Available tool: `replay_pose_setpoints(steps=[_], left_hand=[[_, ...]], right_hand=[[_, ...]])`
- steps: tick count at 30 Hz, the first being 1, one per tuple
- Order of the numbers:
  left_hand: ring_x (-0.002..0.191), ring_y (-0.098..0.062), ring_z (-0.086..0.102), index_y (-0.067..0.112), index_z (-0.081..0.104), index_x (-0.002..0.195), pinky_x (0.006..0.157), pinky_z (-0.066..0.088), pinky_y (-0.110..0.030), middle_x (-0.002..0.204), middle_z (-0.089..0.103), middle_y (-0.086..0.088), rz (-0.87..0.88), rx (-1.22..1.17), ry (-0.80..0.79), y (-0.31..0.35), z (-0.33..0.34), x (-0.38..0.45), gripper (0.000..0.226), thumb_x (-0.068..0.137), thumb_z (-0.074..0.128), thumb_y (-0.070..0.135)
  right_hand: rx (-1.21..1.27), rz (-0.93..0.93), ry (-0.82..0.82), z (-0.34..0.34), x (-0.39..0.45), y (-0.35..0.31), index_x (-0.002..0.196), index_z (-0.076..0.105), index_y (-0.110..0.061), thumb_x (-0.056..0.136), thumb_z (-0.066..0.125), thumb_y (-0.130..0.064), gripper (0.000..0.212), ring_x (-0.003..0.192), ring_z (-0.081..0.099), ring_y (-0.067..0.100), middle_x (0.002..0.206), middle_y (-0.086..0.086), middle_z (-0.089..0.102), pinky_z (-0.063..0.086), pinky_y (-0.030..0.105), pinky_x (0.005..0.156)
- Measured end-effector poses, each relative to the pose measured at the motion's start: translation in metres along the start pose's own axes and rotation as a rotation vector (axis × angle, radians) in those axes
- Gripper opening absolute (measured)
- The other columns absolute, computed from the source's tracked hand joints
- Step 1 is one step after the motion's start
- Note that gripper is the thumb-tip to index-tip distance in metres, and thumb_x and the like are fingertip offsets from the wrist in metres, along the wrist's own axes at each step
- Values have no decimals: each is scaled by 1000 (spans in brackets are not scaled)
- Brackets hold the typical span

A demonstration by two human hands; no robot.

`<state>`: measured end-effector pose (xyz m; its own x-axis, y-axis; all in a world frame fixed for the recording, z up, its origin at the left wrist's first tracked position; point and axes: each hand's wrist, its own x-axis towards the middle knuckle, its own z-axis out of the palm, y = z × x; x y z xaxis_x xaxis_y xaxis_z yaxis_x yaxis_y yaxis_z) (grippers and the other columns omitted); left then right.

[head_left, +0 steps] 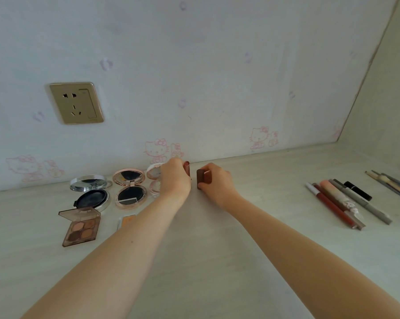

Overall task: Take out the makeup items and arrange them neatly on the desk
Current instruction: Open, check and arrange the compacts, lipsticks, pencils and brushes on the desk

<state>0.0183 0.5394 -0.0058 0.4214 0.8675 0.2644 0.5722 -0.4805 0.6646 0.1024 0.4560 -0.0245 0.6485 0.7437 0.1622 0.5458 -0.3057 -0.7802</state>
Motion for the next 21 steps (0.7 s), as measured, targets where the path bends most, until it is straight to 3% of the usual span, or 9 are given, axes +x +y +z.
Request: replay_pose_setpoints(steps=[13,21], left_hand=[[67,-22,52,2,63,85,43,28,-25,80,64,-12,0,25,-19,0,0,6,12,88,52,7],[63,-19,51,4,61,81,43,31,-25,75,61,-9,-18,21,-70,1,-3,6,8,76,62,-2]], right_hand=[[-84,-11,-16,5,11,0,110,60,-10,82,59,-8,28,98,59,22,101,6,65,45,24,80],[-33,29,-46,1,7,3,132,46,-13,86,62,-13,48,109,56,20,121,5,58,43,24,86]])
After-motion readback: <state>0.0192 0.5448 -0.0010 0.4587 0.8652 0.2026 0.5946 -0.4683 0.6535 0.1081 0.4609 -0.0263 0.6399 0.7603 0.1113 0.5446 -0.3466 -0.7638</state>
